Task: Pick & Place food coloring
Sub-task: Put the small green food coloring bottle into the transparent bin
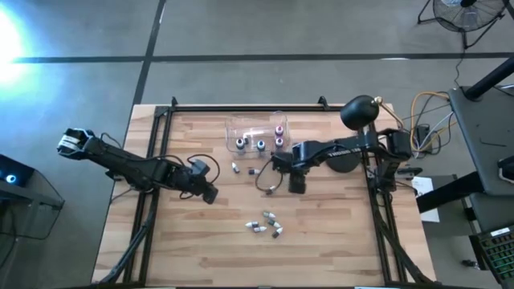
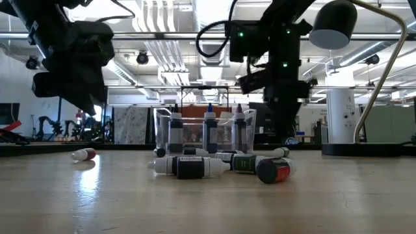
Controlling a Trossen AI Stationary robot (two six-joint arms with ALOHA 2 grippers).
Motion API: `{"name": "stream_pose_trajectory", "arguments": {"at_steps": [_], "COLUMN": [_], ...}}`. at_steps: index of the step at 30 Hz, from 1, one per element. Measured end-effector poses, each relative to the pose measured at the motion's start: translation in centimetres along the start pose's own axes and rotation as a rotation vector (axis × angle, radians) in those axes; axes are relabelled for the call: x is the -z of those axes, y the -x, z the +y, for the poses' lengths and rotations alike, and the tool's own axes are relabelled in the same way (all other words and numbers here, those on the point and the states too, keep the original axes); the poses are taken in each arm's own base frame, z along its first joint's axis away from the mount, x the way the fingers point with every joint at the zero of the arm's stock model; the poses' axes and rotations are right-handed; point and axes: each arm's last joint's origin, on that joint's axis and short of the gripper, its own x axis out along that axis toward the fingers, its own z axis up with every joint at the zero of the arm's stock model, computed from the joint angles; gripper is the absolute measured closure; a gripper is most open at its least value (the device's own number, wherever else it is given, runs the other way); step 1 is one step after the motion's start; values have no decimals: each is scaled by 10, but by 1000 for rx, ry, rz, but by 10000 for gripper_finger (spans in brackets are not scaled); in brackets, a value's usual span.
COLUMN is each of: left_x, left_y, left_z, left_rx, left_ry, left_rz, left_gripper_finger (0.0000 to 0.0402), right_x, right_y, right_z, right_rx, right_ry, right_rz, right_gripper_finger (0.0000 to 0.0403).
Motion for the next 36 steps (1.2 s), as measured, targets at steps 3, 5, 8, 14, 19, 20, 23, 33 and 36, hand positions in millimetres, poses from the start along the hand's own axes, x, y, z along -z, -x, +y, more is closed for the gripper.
{"name": "stream_pose_trajectory", "arguments": {"at_steps": [3,5,8,14,19,20,23,33,36], "left_x": [-1,-2,-2,-3,-3,-3,-3,-3,-3], "left_y": [0,0,0,0,0,0,0,0,0], "left_z": [-2,-2,-2,-1,-1,-2,-1,-1,-1], "left_rx": [17,11,2,-6,-5,-5,-5,-8,-8], "left_ry": [7,8,9,10,13,14,16,16,16], "left_rz": [-21,-37,-60,-76,-77,-77,-77,-78,-77], "left_gripper_finger": [220,220,220,220,220,220,220,220,220], "right_x": [2,3,1,-7,-3,-2,3,12,12], "right_y": [1,2,1,-10,-22,-23,-28,-40,-41], "right_z": [13,19,21,4,2,2,1,2,2], "right_rx": [-2,-3,21,52,40,39,35,37,34], "right_ry": [324,462,544,486,597,620,658,642,621], "right_rz": [-3,-6,-28,-39,4,4,25,24,25], "right_gripper_finger": [249,252,253,253,253,253,253,271,292]}}
